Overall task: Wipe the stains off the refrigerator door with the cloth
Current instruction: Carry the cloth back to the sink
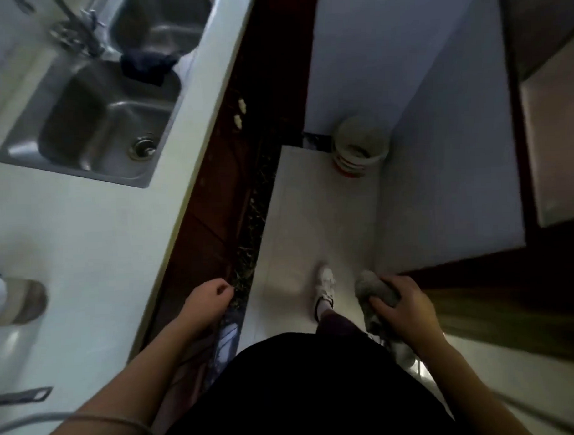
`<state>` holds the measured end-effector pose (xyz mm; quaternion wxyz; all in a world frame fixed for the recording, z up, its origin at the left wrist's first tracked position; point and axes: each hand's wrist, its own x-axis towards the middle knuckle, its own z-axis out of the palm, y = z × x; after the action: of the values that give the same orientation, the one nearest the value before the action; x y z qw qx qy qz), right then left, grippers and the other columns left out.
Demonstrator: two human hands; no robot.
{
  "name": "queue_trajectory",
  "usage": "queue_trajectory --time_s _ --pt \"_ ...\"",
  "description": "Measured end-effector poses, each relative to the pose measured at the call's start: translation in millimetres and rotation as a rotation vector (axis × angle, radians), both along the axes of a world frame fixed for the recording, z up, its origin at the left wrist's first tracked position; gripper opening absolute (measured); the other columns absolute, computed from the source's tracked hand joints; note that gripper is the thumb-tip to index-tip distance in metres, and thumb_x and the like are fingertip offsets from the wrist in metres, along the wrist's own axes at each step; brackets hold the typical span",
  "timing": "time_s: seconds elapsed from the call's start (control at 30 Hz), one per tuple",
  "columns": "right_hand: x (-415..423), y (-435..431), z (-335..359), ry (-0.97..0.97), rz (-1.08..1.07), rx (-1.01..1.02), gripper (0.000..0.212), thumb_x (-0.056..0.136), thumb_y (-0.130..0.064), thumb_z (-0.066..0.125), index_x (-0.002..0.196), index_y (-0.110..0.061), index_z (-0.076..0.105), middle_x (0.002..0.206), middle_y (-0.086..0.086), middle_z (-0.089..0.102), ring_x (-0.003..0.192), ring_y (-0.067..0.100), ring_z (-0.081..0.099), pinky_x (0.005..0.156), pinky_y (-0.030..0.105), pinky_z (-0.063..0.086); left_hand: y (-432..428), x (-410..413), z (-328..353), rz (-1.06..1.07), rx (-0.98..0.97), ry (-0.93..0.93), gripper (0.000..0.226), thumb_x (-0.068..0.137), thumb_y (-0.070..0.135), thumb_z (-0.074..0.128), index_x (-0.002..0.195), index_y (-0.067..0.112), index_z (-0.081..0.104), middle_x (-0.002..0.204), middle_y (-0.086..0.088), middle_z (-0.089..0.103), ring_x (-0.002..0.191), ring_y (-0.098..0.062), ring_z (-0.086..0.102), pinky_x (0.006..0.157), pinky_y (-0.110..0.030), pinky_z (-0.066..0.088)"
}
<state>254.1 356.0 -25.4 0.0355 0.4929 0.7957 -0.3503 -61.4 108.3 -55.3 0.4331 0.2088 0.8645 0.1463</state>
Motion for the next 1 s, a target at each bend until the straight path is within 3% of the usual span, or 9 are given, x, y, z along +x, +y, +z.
queue_trajectory --time_s 0.17,0.33,0.47,0.67,0.83,1.0 --pt "-101.2 87.8 9.4 0.058 0.322 -0.041 0.045 0.080 -0.027 0.083 0.122 -0.020 0.069 0.108 0.002 0.064 0.098 0.018 0.062 0.081 0.024 0.041 4.7 -8.1 -7.4 0.254 -0.108 0.006 0.019 0.094 0.024 0.060 0.076 0.020 0.067 0.082 -0.003 0.072 0.086 -0.025 0.070 0.077 -0.034 0.050" --pt "-205.6 150.0 29.3 0.125 0.666 -0.073 0.041 0.084 -0.031 0.078 0.123 -0.027 0.067 0.108 -0.007 0.060 0.094 0.007 0.056 0.075 0.015 0.041 6.3 -2.0 -12.0 0.598 -0.098 -0.026 0.024 0.091 0.035 0.057 0.080 0.018 0.068 0.080 -0.006 0.074 0.080 -0.027 0.073 0.079 -0.043 0.058" --pt "-275.9 169.8 43.1 0.147 0.848 -0.146 0.039 0.088 -0.033 0.073 0.126 -0.027 0.064 0.113 -0.009 0.057 0.097 0.010 0.058 0.079 0.028 0.047 26.3 -1.5 2.2 0.742 -0.077 0.000 0.023 0.097 0.023 0.056 0.084 0.008 0.069 0.084 -0.012 0.072 0.083 -0.030 0.072 0.076 -0.039 0.054" --pt "-356.7 168.4 41.0 0.108 0.984 -0.107 0.042 0.092 -0.040 0.069 0.132 -0.028 0.060 0.114 -0.013 0.052 0.098 0.010 0.056 0.083 0.028 0.044 44.2 -29.1 3.5 0.850 0.009 -0.004 0.021 0.099 0.024 0.055 0.089 0.014 0.069 0.092 -0.007 0.073 0.088 -0.026 0.071 0.085 -0.040 0.053" --pt "-405.8 158.1 51.9 0.119 1.082 -0.073 0.043 0.093 -0.041 0.069 0.133 -0.030 0.059 0.117 -0.016 0.049 0.098 0.007 0.054 0.086 0.027 0.042 51.4 -49.3 2.5 0.906 0.058 0.057 0.019 0.097 0.024 0.057 0.084 0.018 0.069 0.082 -0.001 0.073 0.083 -0.023 0.070 0.073 -0.033 0.050" --pt "-454.9 136.8 61.1 0.115 1.222 -0.079 0.042 0.092 -0.041 0.070 0.131 -0.031 0.059 0.117 -0.014 0.050 0.099 0.009 0.056 0.087 0.027 0.045 50.8 -51.8 19.0 1.043 0.088 0.100 0.019 0.095 0.026 0.057 0.080 0.023 0.067 0.080 0.001 0.071 0.079 -0.018 0.067 0.077 -0.036 0.052"
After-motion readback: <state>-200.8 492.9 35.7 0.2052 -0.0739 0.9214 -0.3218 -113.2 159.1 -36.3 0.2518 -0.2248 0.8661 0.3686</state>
